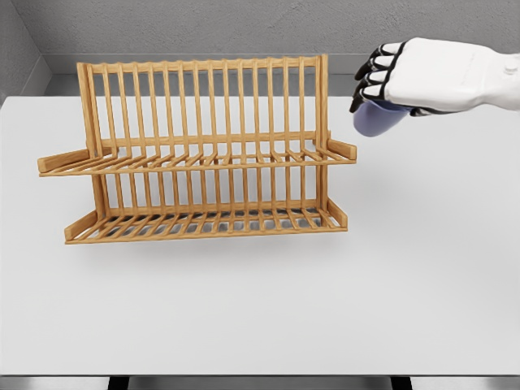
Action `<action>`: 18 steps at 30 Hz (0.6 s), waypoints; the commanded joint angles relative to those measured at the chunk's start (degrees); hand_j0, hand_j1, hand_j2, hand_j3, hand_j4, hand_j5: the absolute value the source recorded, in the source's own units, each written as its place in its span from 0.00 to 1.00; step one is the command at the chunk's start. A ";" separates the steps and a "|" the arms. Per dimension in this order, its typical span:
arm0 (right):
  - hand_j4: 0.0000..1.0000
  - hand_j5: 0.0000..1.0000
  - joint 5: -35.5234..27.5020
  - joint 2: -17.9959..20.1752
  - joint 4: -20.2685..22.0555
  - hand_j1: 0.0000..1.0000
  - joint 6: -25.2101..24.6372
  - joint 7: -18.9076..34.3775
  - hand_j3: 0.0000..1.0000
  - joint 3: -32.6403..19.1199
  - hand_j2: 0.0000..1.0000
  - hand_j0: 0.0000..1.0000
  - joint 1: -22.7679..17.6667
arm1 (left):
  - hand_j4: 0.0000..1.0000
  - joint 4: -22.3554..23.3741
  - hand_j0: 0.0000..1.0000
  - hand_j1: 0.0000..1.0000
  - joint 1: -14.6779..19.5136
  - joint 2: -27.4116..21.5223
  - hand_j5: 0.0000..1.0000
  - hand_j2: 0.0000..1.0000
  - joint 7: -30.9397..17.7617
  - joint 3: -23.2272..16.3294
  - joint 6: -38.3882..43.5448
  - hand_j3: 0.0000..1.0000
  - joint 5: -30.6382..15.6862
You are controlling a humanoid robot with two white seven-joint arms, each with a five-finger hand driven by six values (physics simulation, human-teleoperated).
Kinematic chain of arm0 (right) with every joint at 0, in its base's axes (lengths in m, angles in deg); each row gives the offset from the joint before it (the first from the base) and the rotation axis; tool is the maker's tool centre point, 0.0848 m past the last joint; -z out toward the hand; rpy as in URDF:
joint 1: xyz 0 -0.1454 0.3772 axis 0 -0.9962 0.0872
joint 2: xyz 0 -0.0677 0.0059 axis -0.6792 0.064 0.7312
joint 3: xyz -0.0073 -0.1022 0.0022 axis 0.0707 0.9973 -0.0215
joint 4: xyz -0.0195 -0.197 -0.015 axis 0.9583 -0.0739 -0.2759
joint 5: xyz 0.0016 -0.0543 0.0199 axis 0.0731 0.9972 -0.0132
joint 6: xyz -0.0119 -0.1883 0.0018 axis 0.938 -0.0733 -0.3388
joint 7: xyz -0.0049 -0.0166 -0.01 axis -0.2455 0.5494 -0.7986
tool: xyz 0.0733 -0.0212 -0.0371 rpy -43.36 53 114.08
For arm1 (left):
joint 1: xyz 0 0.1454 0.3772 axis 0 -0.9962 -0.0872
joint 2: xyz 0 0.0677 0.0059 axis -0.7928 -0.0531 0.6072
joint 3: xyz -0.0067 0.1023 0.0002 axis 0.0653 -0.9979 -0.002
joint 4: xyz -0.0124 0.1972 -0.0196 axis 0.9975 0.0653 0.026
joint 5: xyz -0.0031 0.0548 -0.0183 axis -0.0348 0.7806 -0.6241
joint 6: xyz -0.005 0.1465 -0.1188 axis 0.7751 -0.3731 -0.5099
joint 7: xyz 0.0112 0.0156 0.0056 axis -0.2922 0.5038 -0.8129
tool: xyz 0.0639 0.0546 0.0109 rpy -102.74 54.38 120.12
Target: Right arm put cup on second shelf
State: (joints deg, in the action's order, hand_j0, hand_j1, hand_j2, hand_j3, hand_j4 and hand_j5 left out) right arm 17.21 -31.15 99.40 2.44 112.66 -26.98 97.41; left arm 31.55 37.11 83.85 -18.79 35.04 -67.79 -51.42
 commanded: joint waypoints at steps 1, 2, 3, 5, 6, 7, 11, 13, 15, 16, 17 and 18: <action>0.70 0.70 -0.16 -0.14 0.57 0.70 -0.16 -0.04 0.70 0.04 0.70 0.70 0.00 | 1.00 -0.01 1.00 1.00 0.00 0.00 1.00 1.00 -0.01 0.00 0.07 1.00 -0.01; 0.70 0.70 -0.16 -0.23 0.57 0.70 -0.16 -0.04 0.70 -0.04 0.70 0.70 0.09 | 1.00 -0.01 1.00 1.00 0.00 0.00 1.00 1.00 -0.01 -0.08 0.07 1.00 -0.01; 0.70 0.70 -0.25 -0.23 0.57 0.70 -0.16 -0.04 0.70 -0.05 0.70 0.70 0.09 | 1.00 -0.01 1.00 1.00 0.00 0.00 1.00 1.00 -0.01 0.00 -0.01 1.00 -0.01; 0.70 0.70 -0.25 -1.55 0.57 0.70 -0.16 -0.04 0.70 0.22 0.70 0.70 0.09 | 1.00 -0.01 1.00 1.00 0.00 0.00 1.00 1.00 -0.01 0.00 -0.01 1.00 -0.01; 0.70 0.70 -0.25 -1.90 0.57 0.70 -0.16 -0.04 0.70 0.22 0.70 0.70 0.18 | 1.00 -0.01 1.00 1.00 0.00 0.00 1.00 1.00 -0.01 0.00 -0.01 1.00 -0.01; 0.70 0.70 -0.25 -1.90 0.57 0.70 -0.16 -0.04 0.70 0.31 0.70 0.70 0.18 | 1.00 -0.01 1.00 1.00 -0.09 0.00 1.00 1.00 -0.01 0.00 0.08 1.00 -0.01; 0.70 0.70 -0.25 -3.04 0.57 0.70 -0.16 -0.04 0.70 0.48 0.70 0.70 0.35 | 1.00 -0.01 1.00 1.00 -0.09 0.00 1.00 1.00 -0.01 0.00 -0.01 1.00 -0.01; 0.70 0.70 -0.25 -3.83 0.57 0.70 -0.16 -0.04 0.70 0.48 0.70 0.70 0.53 | 1.00 -0.01 1.00 1.00 0.00 0.00 1.00 1.00 -0.01 0.00 0.07 1.00 -0.01; 0.70 0.70 -0.25 -4.10 0.57 0.70 -0.16 -0.04 0.70 0.48 0.70 0.70 0.62 | 1.00 -0.01 1.00 1.00 0.00 0.00 1.00 1.00 -0.01 0.00 -0.01 1.00 -0.01; 0.70 0.70 -0.25 -4.19 0.57 0.70 -0.16 -0.04 0.70 0.48 0.70 0.70 0.62 | 1.00 -0.01 1.00 1.00 0.00 0.00 1.00 1.00 -0.01 0.00 0.08 1.00 -0.01; 0.70 0.70 -0.69 -4.54 0.57 0.70 -0.16 -0.04 0.70 0.48 0.70 0.70 0.70 | 1.00 -0.01 1.00 1.00 0.00 0.00 1.00 1.00 -0.01 0.00 -0.01 1.00 -0.01; 0.70 0.70 -0.78 -4.63 0.57 0.70 -0.16 -0.04 0.70 0.57 0.70 0.70 0.79 | 1.00 -0.01 1.00 1.00 0.00 0.00 1.00 1.00 -0.01 -0.08 -0.01 1.00 -0.01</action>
State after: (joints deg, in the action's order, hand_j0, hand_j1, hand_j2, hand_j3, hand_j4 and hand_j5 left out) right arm 16.88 -35.42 99.97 2.45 112.66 -26.44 98.20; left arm 31.55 37.11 83.85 -18.79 35.02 -67.78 -51.42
